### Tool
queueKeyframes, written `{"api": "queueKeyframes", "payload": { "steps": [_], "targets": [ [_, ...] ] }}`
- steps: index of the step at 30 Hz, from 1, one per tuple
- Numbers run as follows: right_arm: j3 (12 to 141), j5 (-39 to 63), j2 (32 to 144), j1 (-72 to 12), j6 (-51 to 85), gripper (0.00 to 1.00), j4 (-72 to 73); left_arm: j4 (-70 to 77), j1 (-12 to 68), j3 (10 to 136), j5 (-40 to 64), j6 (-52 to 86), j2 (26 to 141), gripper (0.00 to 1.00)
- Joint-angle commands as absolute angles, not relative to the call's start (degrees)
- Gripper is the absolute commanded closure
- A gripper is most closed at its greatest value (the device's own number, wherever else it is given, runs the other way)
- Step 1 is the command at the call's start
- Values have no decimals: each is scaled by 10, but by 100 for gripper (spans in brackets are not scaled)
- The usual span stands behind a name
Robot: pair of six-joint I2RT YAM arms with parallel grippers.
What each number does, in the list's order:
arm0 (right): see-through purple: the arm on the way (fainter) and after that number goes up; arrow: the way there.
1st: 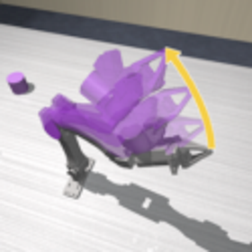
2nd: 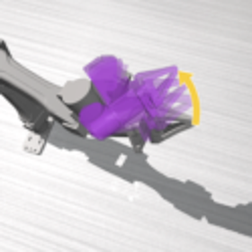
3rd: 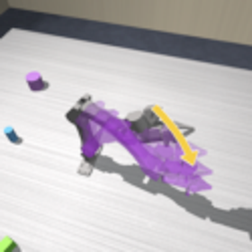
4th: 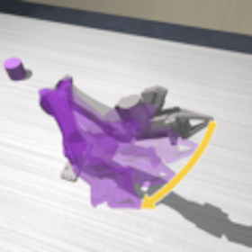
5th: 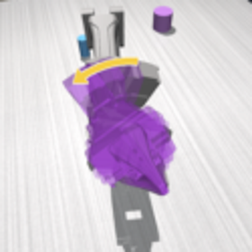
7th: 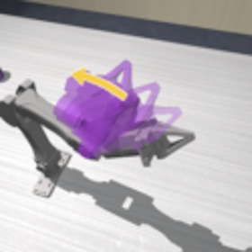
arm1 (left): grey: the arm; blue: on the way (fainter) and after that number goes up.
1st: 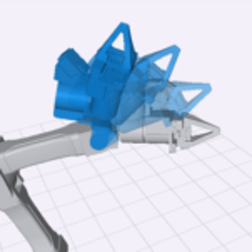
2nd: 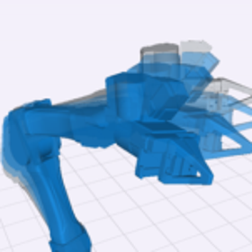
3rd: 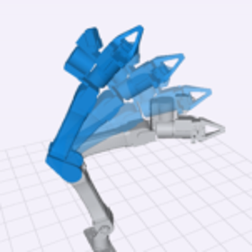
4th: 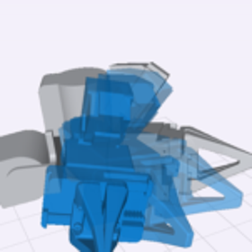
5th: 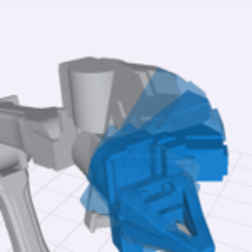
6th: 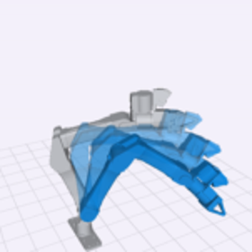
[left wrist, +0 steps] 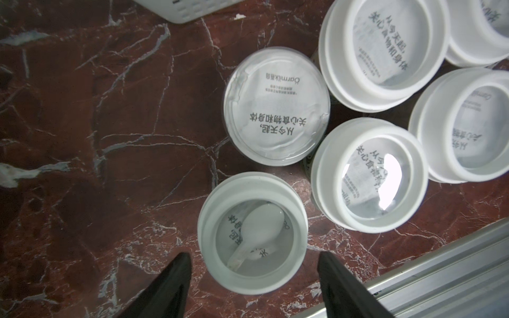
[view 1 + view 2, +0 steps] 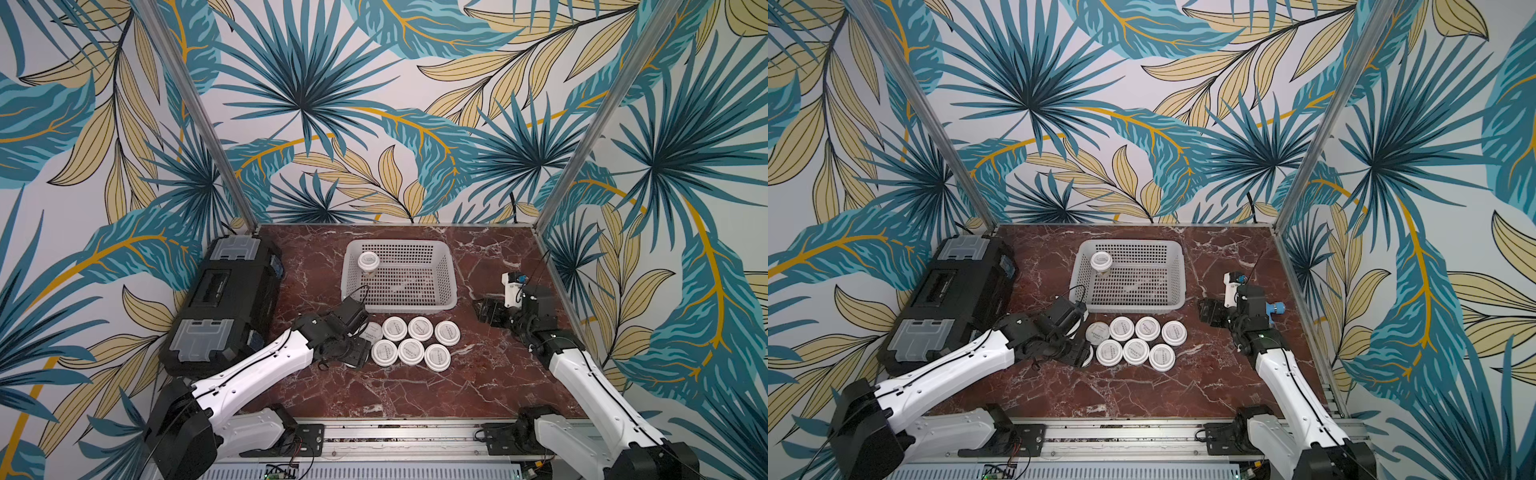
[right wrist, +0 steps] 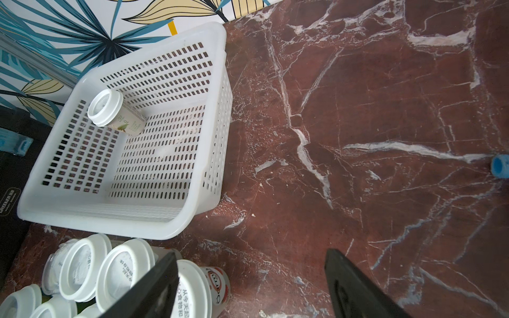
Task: Put the yogurt in the basket
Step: Pick up the yogurt from the center of the board.
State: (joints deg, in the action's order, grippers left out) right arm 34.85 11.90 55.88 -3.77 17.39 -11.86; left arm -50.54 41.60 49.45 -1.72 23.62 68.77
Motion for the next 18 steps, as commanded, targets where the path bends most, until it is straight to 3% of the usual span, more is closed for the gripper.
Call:
{"api": "queueKeyframes", "payload": {
  "steps": [1,18],
  "targets": [
    [340,125,550,-40,175,13,-112,-481,418,481,-29,240,697,24],
    [340,124,550,-40,175,13,-112,-476,418,474,-31,242,715,24]
  ]
}}
